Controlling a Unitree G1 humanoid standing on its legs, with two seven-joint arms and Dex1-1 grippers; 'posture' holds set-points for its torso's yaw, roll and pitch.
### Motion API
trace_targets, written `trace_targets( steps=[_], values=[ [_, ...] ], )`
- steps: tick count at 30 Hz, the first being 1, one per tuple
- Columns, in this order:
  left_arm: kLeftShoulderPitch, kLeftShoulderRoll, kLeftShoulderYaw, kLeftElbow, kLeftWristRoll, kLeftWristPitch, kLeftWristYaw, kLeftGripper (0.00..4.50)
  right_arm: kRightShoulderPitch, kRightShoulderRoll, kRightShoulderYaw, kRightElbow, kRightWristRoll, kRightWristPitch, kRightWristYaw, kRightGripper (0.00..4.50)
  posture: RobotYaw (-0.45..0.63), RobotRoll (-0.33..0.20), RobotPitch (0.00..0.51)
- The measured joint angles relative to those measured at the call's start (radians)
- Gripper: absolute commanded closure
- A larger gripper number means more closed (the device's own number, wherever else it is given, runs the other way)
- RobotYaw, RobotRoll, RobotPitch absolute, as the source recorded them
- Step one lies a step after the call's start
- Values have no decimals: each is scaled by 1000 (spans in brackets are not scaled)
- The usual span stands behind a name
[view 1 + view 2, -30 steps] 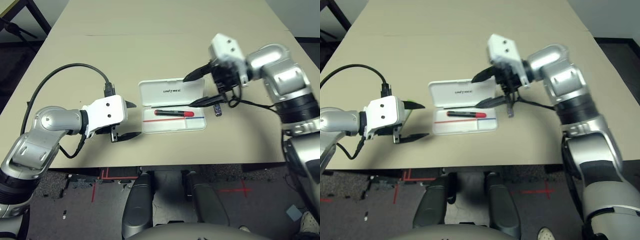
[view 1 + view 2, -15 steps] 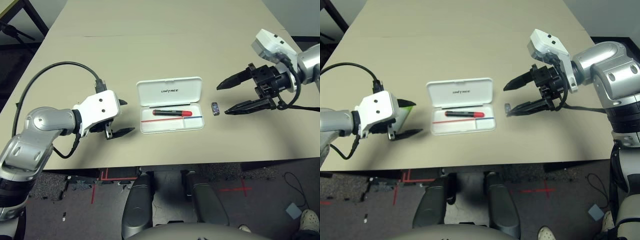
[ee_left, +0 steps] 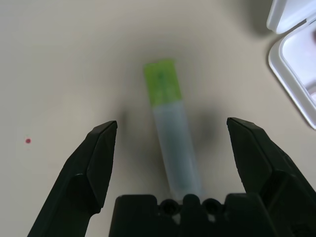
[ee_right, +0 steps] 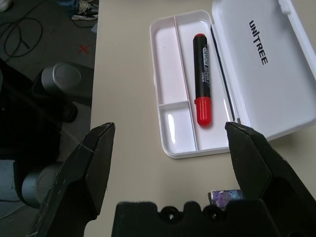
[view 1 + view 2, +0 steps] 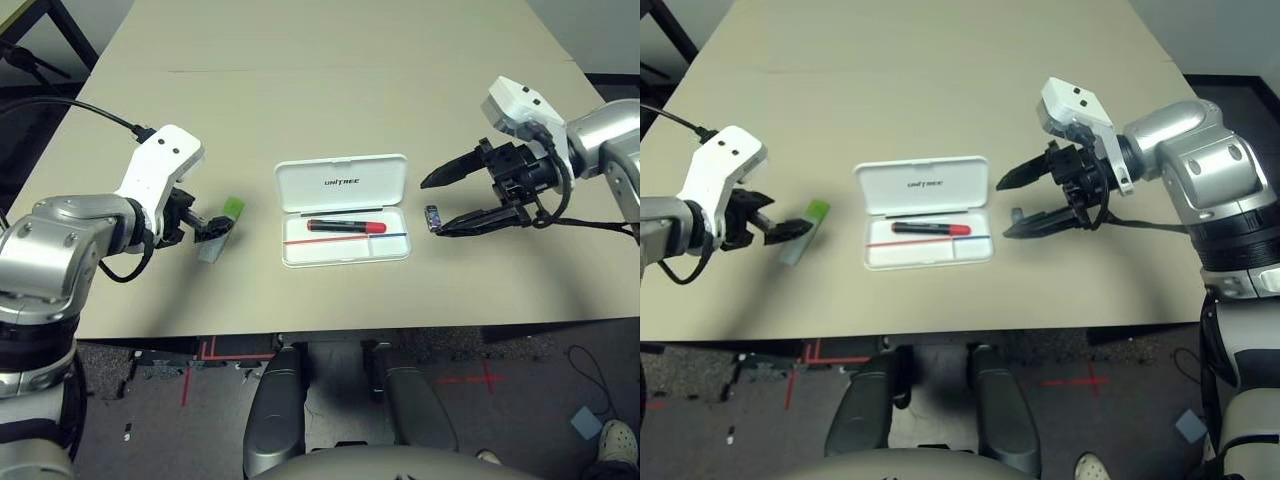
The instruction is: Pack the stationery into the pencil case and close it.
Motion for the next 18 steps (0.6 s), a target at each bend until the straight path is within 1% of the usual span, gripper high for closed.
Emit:
trace_targets(
  steps=[5, 10, 14, 17, 18],
  values=[
    [-2, -79, 0, 43, 2, 30, 72, 0, 11, 0, -1, -8, -3, 0, -13, 48, 129, 0, 232],
    [0, -115, 0, 107, 5, 6, 129, 0, 25, 0, -2, -17, -3, 0, -28, 48, 118, 0, 235],
    [14, -120, -6, 157, 6, -34, 154, 0, 35, 0, -2, -29, -3, 0, -34, 48, 110, 0, 238],
    [26, -129, -6, 159, 6, -57, 167, 0, 37, -1, -3, -31, -3, 0, -39, 48, 106, 0, 241],
    [30, -132, -6, 159, 6, -65, 170, 182, 39, -1, -3, -31, -3, 0, -42, 13, 105, 0, 243]
  ],
)
